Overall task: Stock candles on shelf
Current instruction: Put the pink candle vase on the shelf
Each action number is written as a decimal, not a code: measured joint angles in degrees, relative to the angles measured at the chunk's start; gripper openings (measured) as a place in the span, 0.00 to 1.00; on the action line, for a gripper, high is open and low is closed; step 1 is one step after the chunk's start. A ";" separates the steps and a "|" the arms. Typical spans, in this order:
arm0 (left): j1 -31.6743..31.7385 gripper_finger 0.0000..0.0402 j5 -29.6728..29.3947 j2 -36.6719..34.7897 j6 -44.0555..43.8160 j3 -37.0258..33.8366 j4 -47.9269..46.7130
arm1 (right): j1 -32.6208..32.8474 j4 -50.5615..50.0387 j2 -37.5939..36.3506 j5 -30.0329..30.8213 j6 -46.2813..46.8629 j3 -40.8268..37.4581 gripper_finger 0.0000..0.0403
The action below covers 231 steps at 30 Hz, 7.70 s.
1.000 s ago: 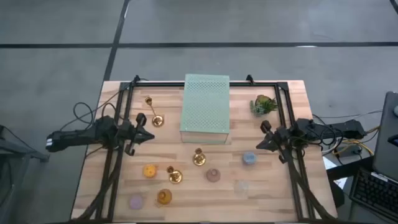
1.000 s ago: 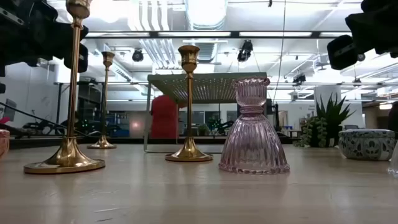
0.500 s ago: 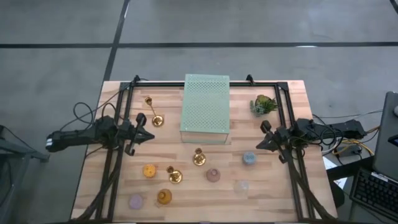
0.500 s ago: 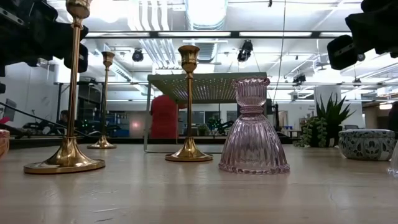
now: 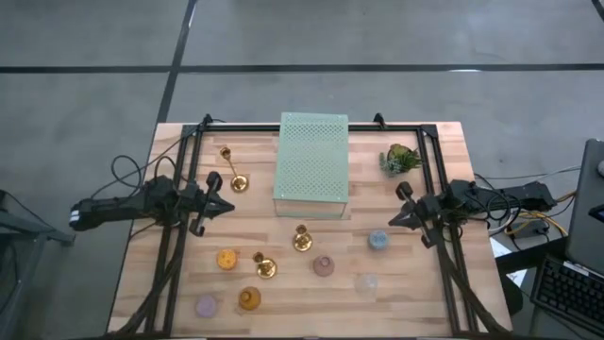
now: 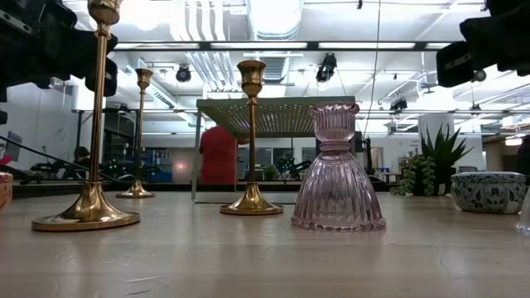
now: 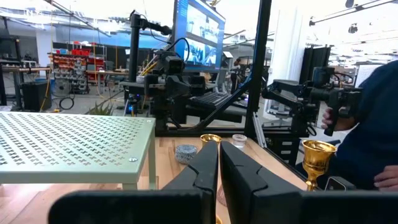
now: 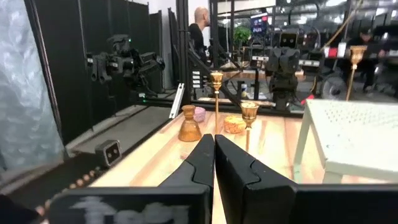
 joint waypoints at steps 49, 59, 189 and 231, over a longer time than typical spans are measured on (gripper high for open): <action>0.00 0.05 0.01 0.01 0.00 0.01 -0.02 | 4.18 10.56 56.38 9.50 9.62 25.69 0.29; 0.00 0.05 -0.01 0.00 0.00 0.00 -0.02 | 12.41 8.88 66.99 12.72 10.04 32.70 0.55; 0.00 0.05 0.01 0.05 0.00 0.01 -1.10 | 8.61 -3.16 57.66 38.57 12.39 41.39 0.36; -0.02 0.05 -0.01 0.05 0.00 0.01 -1.22 | -26.61 14.63 66.89 31.67 -1.06 41.29 0.40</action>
